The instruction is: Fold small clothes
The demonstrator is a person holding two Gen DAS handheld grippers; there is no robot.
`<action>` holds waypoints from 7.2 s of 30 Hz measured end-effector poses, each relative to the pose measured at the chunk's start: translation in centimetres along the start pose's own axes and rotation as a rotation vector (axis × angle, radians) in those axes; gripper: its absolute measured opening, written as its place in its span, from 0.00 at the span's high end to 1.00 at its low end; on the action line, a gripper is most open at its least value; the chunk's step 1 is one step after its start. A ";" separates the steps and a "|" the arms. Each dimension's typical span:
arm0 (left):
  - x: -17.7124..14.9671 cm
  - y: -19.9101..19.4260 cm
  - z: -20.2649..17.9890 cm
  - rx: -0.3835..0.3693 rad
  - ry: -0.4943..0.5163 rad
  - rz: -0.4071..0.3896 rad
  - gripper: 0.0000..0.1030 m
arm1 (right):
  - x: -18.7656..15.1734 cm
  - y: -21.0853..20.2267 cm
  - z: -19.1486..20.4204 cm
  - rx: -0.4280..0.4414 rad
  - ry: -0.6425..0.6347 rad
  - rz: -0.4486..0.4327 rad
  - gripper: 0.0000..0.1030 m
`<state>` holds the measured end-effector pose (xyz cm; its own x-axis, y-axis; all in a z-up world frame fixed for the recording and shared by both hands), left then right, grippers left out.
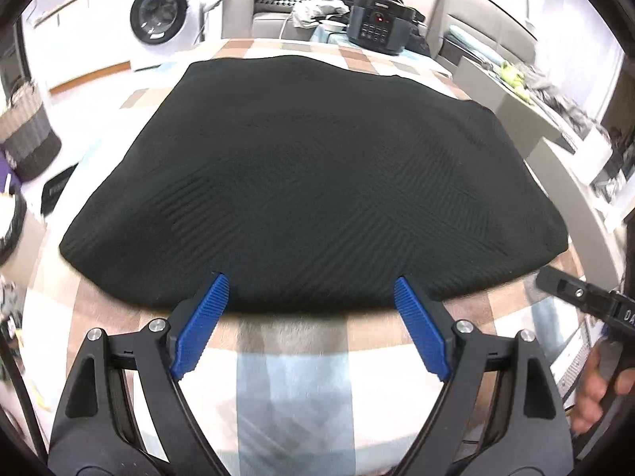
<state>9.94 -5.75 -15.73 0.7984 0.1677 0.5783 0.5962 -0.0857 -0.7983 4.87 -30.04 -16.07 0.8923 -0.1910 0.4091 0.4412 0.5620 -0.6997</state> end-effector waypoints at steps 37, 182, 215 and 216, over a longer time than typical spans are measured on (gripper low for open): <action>1.2 0.4 14.0 0.039 -0.527 -0.131 0.60 | 2.3 -7.7 -11.3 -0.348 0.279 -0.331 0.46; -2.1 -0.4 -7.0 -0.215 0.119 0.016 0.36 | 3.2 -2.6 -1.9 -0.080 -0.177 -0.091 0.62; -1.7 -0.5 -6.2 -0.183 0.079 0.034 0.35 | 5.6 -0.9 -3.2 -0.174 -0.190 -0.026 0.64; -1.7 -0.5 -6.2 -0.186 0.078 0.036 0.35 | 5.5 -1.0 -3.2 -0.176 -0.195 -0.021 0.64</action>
<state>8.78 -12.09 -15.31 0.8194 0.0849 0.5669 0.5664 -0.2718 -0.7780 9.67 -34.20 -14.98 0.8547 -0.0330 0.5181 0.4848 0.4077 -0.7738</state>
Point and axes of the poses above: each gripper's, at about its wrist camera, not at the fingertips, and y roughly the way its jaws point, z to its left, x to its top, the point moved 6 cm from there along y, roughly the way its jaws point
